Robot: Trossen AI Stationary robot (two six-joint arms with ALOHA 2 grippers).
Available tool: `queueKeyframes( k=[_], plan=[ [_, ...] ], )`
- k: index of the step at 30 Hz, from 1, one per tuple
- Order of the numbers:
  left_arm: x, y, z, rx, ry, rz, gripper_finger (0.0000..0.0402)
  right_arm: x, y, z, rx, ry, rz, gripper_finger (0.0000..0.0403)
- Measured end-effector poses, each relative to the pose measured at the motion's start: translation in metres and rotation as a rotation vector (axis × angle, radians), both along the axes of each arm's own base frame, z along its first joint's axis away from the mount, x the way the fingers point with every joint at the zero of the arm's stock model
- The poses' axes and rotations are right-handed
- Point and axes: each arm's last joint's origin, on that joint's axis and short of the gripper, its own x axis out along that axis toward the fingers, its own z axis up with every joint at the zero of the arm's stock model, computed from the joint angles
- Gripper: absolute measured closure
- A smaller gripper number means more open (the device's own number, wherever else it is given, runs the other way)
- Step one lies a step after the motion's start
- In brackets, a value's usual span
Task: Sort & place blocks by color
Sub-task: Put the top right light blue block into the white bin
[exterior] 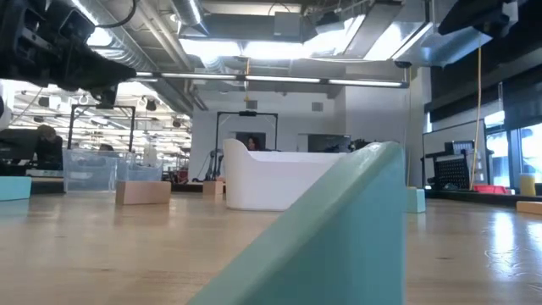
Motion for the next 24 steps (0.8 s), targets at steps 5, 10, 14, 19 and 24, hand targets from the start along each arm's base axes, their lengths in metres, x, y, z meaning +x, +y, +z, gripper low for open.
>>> queueKeyframes(
  k=[5, 10, 14, 19, 24],
  plan=[
    [-0.005, 0.001, 0.014, -0.002, 0.020, 0.036, 0.0401, -0.002, -0.004, -0.002, 0.086, 0.015, -0.122, 0.0380],
    [-0.014, 0.002, 0.026, -0.016, 0.110, 0.069, 0.0401, -0.007, -0.010, -0.007, 0.138, 0.065, -0.234, 0.0355],
    [-0.019, 0.002, 0.037, -0.016, 0.119, 0.073, 0.0401, -0.008, -0.014, -0.008, 0.163, 0.085, -0.268, 0.0319],
    [-0.021, 0.002, 0.045, -0.046, 0.115, 0.097, 0.0401, -0.005, -0.017, -0.010, 0.190, 0.123, -0.256, 0.0276],
    [-0.016, 0.003, 0.045, -0.070, 0.195, 0.123, 0.0401, 0.004, -0.016, -0.012, 0.110, 0.214, -0.052, 0.0268]
  ],
)
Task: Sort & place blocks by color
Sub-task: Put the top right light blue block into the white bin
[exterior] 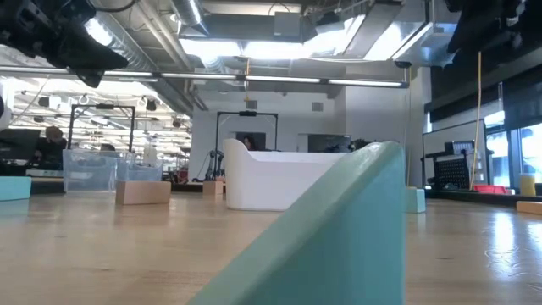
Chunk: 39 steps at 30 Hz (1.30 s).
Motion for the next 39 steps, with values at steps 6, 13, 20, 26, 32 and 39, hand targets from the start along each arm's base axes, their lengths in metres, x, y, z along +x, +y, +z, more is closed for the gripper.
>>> queueKeyframes(
  k=[6, 13, 20, 26, 32, 39],
  plan=[
    [0.010, 0.002, 0.018, -0.028, 0.120, 0.056, 0.0401, 0.013, -0.001, -0.007, 0.113, 0.054, -0.069, 0.0267],
    [0.028, 0.003, 0.054, -0.017, 0.337, 0.087, 0.0401, 0.044, 0.002, -0.021, 0.182, 0.182, 0.116, 0.0267],
    [0.042, 0.003, 0.084, -0.014, 0.386, 0.087, 0.0401, 0.084, 0.005, -0.042, 0.062, 0.293, 0.472, 0.0267],
    [0.042, 0.003, 0.094, 0.005, 0.366, 0.080, 0.0401, 0.110, 0.012, -0.062, -0.067, 0.366, 0.815, 0.0267],
    [0.041, 0.003, 0.094, 0.001, 0.362, 0.081, 0.0401, 0.128, 0.017, -0.084, -0.158, 0.465, 1.049, 0.0267],
    [0.045, 0.002, 0.092, -0.024, 0.380, 0.062, 0.0401, 0.154, 0.018, -0.109, -0.211, 0.483, 1.164, 0.0267]
  ],
)
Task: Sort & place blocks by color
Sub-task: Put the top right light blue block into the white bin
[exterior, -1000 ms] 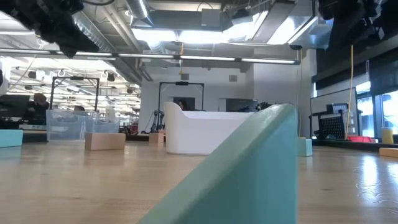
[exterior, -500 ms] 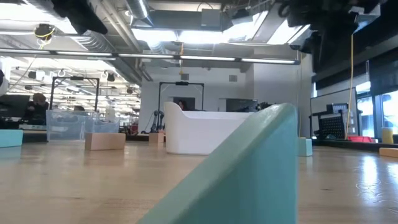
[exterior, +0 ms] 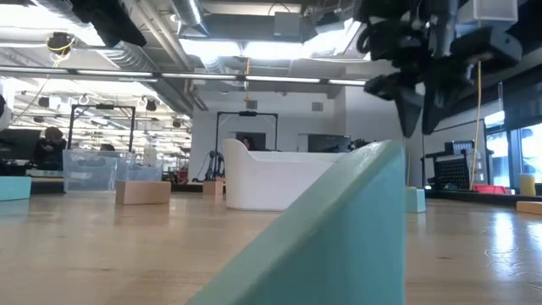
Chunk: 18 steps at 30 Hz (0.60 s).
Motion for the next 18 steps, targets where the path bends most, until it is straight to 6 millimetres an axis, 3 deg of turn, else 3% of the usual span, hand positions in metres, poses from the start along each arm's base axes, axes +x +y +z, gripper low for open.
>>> queueKeyframes(
  k=[9, 18],
  plan=[
    [0.000, 0.000, 0.001, -0.006, -0.008, 0.004, 0.0401, 0.015, -0.001, -0.024, -0.032, 0.060, -0.071, 0.0267],
    [0.000, 0.000, 0.001, -0.006, -0.011, 0.004, 0.0401, 0.019, -0.005, -0.023, -0.032, 0.039, -0.090, 0.0267]
  ],
)
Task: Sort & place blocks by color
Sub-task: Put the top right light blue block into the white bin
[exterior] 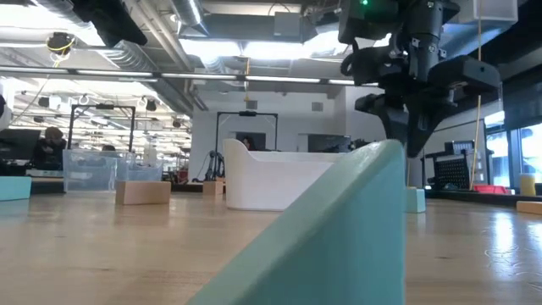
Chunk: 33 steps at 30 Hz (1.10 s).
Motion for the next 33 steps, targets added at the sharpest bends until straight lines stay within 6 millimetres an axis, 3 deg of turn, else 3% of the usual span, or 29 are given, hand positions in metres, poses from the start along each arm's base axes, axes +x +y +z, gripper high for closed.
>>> queueKeyframes(
  k=[8, 17, 24, 28, 33],
  plan=[
    [0.000, 0.000, 0.001, 0.000, -0.007, 0.000, 0.0401, 0.000, -0.011, 0.000, 0.027, 0.001, -0.090, 0.0267],
    [0.000, 0.000, 0.001, -0.003, -0.008, 0.002, 0.0401, 0.000, -0.018, 0.000, 0.266, 0.047, -0.675, 0.0267],
    [0.000, 0.000, 0.001, -0.002, -0.008, 0.002, 0.0401, 0.004, -0.018, -0.011, 0.284, 0.104, -0.932, 0.0267],
    [0.000, 0.000, 0.000, -0.002, -0.007, 0.002, 0.0401, 0.009, -0.019, -0.025, 0.250, 0.150, -0.968, 0.0267],
    [0.000, 0.000, 0.001, -0.002, -0.007, 0.002, 0.0401, 0.012, -0.019, -0.038, 0.208, 0.185, -0.889, 0.0267]
  ],
)
